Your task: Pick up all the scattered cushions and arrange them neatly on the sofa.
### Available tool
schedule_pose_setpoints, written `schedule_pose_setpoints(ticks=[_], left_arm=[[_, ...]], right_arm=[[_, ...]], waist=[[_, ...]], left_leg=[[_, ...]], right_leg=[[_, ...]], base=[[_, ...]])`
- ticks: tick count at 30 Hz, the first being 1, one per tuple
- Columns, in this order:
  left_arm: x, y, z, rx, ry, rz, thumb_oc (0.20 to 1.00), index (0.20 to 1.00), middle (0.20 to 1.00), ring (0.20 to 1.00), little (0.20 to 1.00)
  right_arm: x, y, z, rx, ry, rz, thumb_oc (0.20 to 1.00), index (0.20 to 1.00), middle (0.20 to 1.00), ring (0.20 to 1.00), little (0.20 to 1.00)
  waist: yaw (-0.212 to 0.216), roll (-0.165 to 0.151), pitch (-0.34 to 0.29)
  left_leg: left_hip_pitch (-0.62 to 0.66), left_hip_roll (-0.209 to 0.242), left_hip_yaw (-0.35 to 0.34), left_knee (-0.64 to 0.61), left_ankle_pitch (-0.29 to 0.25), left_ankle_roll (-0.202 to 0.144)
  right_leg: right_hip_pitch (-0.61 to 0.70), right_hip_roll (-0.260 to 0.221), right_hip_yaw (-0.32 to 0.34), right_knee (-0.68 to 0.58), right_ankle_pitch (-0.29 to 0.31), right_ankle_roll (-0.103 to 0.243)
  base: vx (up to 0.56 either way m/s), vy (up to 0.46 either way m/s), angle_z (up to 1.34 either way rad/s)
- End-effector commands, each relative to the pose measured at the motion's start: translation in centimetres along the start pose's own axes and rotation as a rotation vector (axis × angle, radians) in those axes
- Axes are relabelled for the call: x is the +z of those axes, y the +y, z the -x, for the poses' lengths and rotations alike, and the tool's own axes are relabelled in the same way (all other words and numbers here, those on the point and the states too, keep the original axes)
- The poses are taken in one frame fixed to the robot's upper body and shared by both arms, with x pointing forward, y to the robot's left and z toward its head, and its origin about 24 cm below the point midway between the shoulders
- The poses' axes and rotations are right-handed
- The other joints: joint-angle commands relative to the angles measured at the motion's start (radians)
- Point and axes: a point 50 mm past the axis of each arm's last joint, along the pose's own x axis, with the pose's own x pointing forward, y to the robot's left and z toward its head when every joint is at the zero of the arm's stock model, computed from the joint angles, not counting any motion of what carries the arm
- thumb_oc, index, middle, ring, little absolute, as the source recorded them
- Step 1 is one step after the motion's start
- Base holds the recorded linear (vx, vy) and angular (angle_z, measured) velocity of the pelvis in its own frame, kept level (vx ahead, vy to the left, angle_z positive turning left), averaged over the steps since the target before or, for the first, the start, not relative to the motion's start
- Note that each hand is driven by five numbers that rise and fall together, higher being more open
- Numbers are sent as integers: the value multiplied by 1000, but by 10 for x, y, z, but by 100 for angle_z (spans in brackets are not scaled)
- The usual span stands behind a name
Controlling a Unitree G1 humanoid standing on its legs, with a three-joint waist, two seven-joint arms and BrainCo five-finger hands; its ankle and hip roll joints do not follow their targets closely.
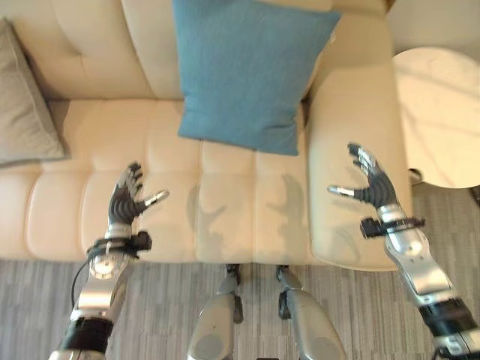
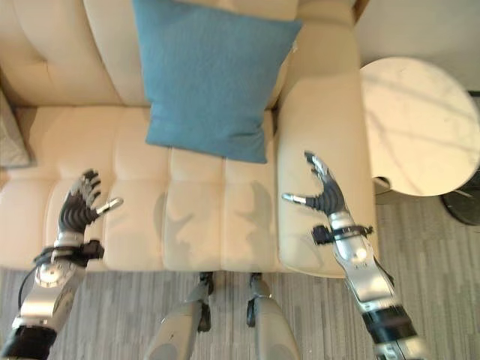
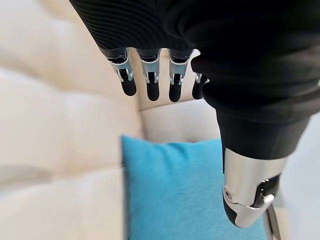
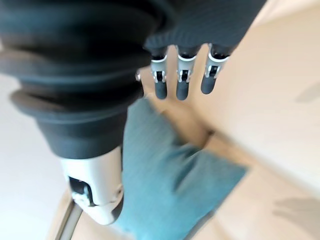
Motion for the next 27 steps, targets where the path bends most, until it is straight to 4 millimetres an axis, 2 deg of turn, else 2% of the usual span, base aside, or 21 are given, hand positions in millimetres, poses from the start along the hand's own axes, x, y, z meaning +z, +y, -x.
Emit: schedule_pose_setpoints(ticks=[1,2,4,6,7,8,9,10,12,14,15,16,17,18,20,21,22,24,25,26,27], left_arm=[[-46,20,34,-1,211,-114,1000,1000,1000,1000,1000],[-46,20,34,-1,211,-115,1000,1000,1000,1000,1000],[-85,24,67,-13,409,-147,1000,1000,1000,1000,1000],[-98,29,81,-41,487,-210,1000,1000,1000,1000,1000],[-101,29,81,-56,498,-253,1000,1000,1000,1000,1000],[-101,29,81,-56,497,-253,1000,1000,1000,1000,1000],[-101,29,80,-61,498,-264,1000,1000,1000,1000,1000],[-101,29,79,-79,502,-289,1000,1000,1000,1000,1000],[-102,30,78,-82,513,-310,1000,1000,1000,1000,1000],[-103,30,79,-83,515,-325,1000,1000,1000,1000,1000],[-102,26,78,-84,503,-314,1000,1000,1000,1000,1000],[-102,26,77,-84,502,-314,1000,1000,1000,1000,1000],[-100,23,73,-87,487,-303,1000,1000,1000,1000,1000],[-100,21,71,-82,483,-302,1000,1000,1000,1000,1000],[-99,19,70,-80,477,-291,1000,1000,1000,1000,1000],[-99,19,70,-80,477,-291,1000,1000,1000,1000,1000],[-97,18,67,-71,464,-289,1000,1000,1000,1000,1000],[-93,12,62,-84,442,-280,1000,1000,1000,1000,1000],[-94,11,63,-88,444,-277,1000,1000,1000,1000,1000],[-92,11,63,-105,432,-288,1000,1000,1000,1000,1000],[-92,11,63,-105,431,-288,1000,1000,1000,1000,1000]], right_arm=[[-41,1,34,62,177,-70,1000,1000,1000,1000,1000],[-41,1,34,62,177,-70,1000,1000,1000,1000,1000],[-87,10,70,99,423,-89,1000,1000,1000,1000,1000],[-107,13,89,143,537,-43,1000,1000,1000,1000,1000],[-117,19,95,168,589,-1,1000,1000,1000,1000,1000],[-117,19,95,168,588,-2,1000,1000,1000,1000,1000],[-122,24,99,182,615,6,1000,1000,1000,1000,1000],[-130,29,110,178,661,-6,1000,1000,1000,1000,1000],[-135,30,118,166,697,6,1000,1000,1000,1000,1000],[-139,30,122,158,720,12,1000,1000,1000,1000,1000],[-137,30,120,156,710,19,1000,1000,1000,1000,1000],[-137,30,120,156,710,19,1000,1000,1000,1000,1000],[-139,28,119,140,718,23,1000,1000,1000,1000,1000],[-138,26,116,133,713,31,1000,1000,1000,1000,1000],[-136,22,111,130,700,53,1000,1000,1000,1000,1000],[-136,22,111,130,700,53,1000,1000,1000,1000,1000],[-135,17,106,121,693,76,1000,1000,1000,1000,1000],[-132,10,99,105,674,109,1000,1000,1000,1000,1000],[-132,9,99,99,673,108,1000,1000,1000,1000,1000],[-131,7,102,85,670,99,1000,1000,1000,1000,1000],[-131,7,102,85,670,99,1000,1000,1000,1000,1000]], waist=[[-46,-39,-185],[-46,-40,-187],[-66,-37,-223],[-76,-32,-222],[-72,-21,-196],[-71,-22,-198],[-57,-9,-188],[-47,11,-184],[-40,16,-201],[-29,7,-218],[-20,-5,-218],[-19,-2,-218],[0,-16,-233],[0,-14,-223],[5,-3,-215],[4,-2,-216],[11,2,-190],[5,-4,-164],[-6,-13,-165],[-21,-33,-168],[-21,-32,-169]], left_leg=[[52,-27,38,100,-174,-3],[49,-28,39,98,-170,-3],[116,-37,71,35,-160,2],[146,-39,84,-6,-147,4],[141,-23,93,-8,-125,4],[138,-23,94,-8,-122,4],[125,-8,101,-8,-99,7],[108,13,97,-8,-77,7],[91,17,88,-8,-67,9],[76,13,91,-8,-51,5],[65,8,94,-8,-33,-1],[63,12,94,-8,-31,-2],[6,14,102,-6,0,-19],[-34,27,104,0,33,-33],[-86,43,99,-1,77,-59],[-88,44,98,-1,78,-60],[-117,45,62,11,102,-88],[-138,8,-35,103,33,-82],[-135,1,-46,153,-3,-68],[-84,-6,-46,229,-106,-50],[-87,-5,-46,229,-105,-50]], right_leg=[[37,-54,-5,-10,-63,127],[34,-55,-4,-11,-61,127],[48,-52,13,-25,-29,151],[35,-50,24,-2,11,176],[8,-44,4,91,-16,180],[4,-45,5,91,-14,180],[12,-43,-21,182,-61,176],[48,-44,-49,332,-153,140],[98,-39,-42,456,-192,128],[152,-34,-35,492,-185,127],[197,-23,-37,425,-209,111],[196,-19,-37,420,-204,110],[261,3,-48,269,-315,80],[261,26,-29,204,-337,60],[255,48,-16,126,-339,35],[254,49,-16,124,-338,34],[238,54,-11,124,-329,27],[194,35,-28,134,-298,30],[181,17,-42,129,-279,36],[158,-19,-46,119,-242,42],[156,-18,-46,118,-240,42]], base=[[35,124,-30],[-9,134,-45],[-79,154,-46],[-214,102,-58],[-271,42,-77],[-351,58,-71],[-365,28,-38],[-448,21,-25],[-266,-13,12],[-238,-90,14],[-249,-112,6],[-255,-143,-2],[-317,-150,-2],[-429,-189,-8],[-307,-107,9],[-293,-66,-4],[-368,-36,-11],[-516,-28,-6],[-484,5,-15],[-298,15,17],[-262,22,19]])
